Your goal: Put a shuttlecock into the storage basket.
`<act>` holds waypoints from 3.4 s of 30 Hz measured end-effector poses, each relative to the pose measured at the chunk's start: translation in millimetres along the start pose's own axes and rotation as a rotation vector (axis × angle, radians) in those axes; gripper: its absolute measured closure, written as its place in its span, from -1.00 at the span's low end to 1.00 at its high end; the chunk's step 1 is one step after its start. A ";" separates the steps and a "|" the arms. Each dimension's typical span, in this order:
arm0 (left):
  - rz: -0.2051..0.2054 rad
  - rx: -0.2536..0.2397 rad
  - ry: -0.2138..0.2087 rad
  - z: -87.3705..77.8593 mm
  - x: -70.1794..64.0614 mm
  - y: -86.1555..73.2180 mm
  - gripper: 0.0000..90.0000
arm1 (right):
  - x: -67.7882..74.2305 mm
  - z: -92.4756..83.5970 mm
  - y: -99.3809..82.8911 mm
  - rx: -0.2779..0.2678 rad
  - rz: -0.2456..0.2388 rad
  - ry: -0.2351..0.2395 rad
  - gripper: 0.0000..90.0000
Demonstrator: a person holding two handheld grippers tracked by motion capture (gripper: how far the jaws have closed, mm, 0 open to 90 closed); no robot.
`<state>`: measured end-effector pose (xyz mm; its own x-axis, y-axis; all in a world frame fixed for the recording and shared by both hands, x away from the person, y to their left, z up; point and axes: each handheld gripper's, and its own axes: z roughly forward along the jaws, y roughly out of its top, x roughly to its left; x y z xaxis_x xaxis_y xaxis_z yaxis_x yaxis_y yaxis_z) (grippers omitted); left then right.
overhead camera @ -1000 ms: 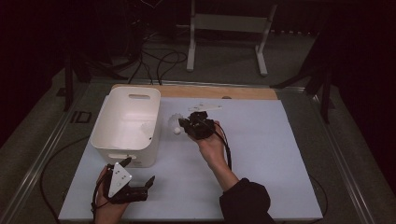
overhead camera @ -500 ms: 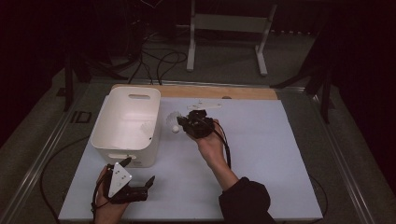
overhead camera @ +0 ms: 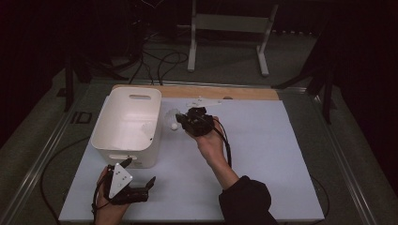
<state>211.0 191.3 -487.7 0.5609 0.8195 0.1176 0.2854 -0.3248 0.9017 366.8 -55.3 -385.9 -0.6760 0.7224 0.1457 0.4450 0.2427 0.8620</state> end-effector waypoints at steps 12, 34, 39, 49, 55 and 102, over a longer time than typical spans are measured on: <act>0.002 -0.002 0.001 -0.3 0.1 0.1 -0.95 | 2.3 -1.2 9.5 -0.019 0.028 0.043 0.98; 0.001 -0.001 0.001 -0.5 0.4 0.1 -0.95 | 18.1 -2.4 34.4 -0.045 0.007 0.060 0.98; 0.004 -0.002 0.002 -0.5 0.5 0.2 -0.95 | 20.9 -1.4 37.8 -0.049 0.003 0.064 0.98; -0.003 -0.006 0.003 -1.0 0.8 0.2 -0.95 | 30.4 4.3 43.4 -0.054 -0.022 0.091 0.98; -0.005 -0.008 0.002 -0.9 0.6 0.2 -0.95 | 35.5 8.3 46.8 -0.047 -0.037 0.094 0.98; -0.008 -0.016 0.003 -1.7 1.3 0.3 -0.95 | 87.5 34.6 61.7 0.002 -0.116 0.185 -0.53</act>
<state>210.5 193.1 -486.6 0.5565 0.8234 0.1114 0.2773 -0.3105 0.9092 355.4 45.3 -336.8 -0.8190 0.5583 0.1326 0.3591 0.3184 0.8773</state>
